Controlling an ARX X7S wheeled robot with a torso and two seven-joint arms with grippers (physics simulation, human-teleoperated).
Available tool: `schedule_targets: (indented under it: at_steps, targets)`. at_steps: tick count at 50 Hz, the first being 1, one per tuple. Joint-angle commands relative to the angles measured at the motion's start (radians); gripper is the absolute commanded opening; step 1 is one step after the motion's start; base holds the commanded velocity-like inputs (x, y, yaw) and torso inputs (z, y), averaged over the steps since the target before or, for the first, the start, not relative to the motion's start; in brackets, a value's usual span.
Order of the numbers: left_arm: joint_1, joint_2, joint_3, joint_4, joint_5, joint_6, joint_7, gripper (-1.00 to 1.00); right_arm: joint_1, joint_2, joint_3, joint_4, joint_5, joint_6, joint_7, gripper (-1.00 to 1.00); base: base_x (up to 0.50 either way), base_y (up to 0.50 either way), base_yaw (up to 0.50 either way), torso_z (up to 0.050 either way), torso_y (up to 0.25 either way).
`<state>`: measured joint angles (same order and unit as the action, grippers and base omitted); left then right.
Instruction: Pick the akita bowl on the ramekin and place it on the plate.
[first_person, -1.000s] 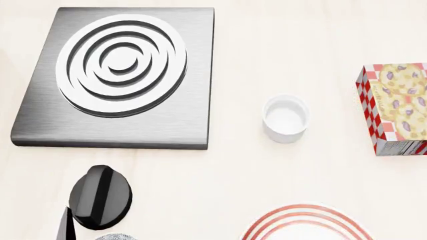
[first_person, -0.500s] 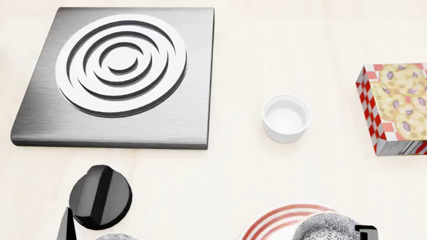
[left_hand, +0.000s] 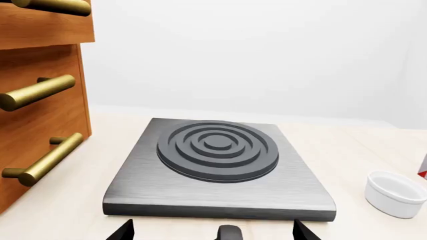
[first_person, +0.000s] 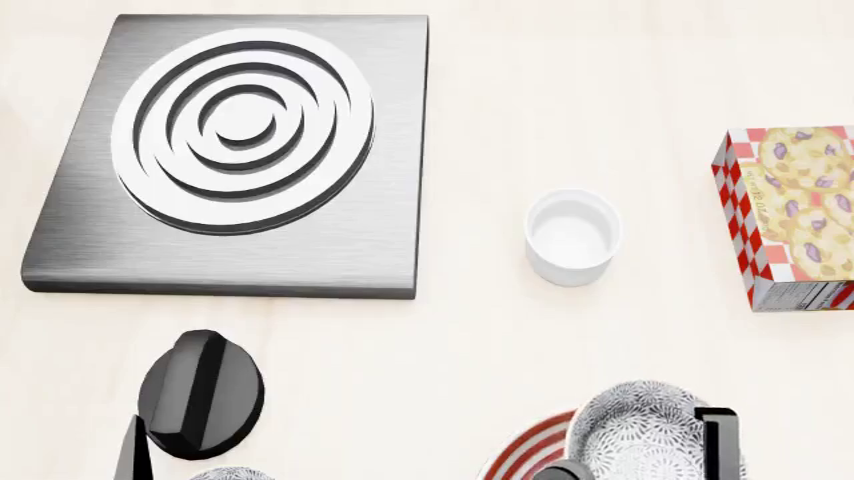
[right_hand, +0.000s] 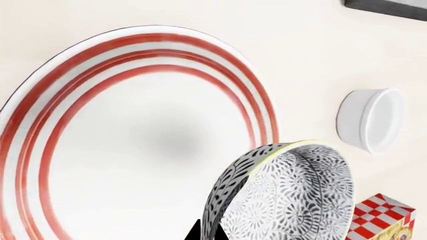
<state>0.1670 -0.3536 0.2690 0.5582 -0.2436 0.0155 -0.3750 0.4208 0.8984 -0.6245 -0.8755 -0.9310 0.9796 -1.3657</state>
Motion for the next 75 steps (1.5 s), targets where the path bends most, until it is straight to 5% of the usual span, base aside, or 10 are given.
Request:
schedule_targets:
  at_steps: [1, 68, 69, 75]
  targets:
    - [-0.002, -0.002, 0.002, -0.003, 0.000, 0.002, -0.004, 1.00, -0.006, -0.012, 0.001, 0.020, 0.009, -0.018, 0.032, -1.00, 0.00, 0.00, 0.00, 0.000, 0.000]
    - [-0.007, -0.016, 0.016, -0.007, -0.006, 0.009, -0.026, 1.00, -0.169, -0.087, -0.031, 0.092, 0.071, -0.054, 0.216, -1.00, 0.00, 0.00, 0.00, 0.000, 0.000]
    - [-0.008, -0.016, 0.016, -0.006, -0.005, 0.009, -0.027, 1.00, -0.164, -0.090, -0.031, 0.097, 0.066, -0.050, 0.217, 1.00, 0.00, 0.00, 0.00, 0.000, 0.000]
    - [-0.008, -0.018, 0.016, -0.005, -0.007, 0.008, -0.027, 1.00, -0.155, -0.094, -0.030, 0.098, 0.063, -0.054, 0.220, 1.00, 0.00, 0.00, 0.00, 0.000, 0.000]
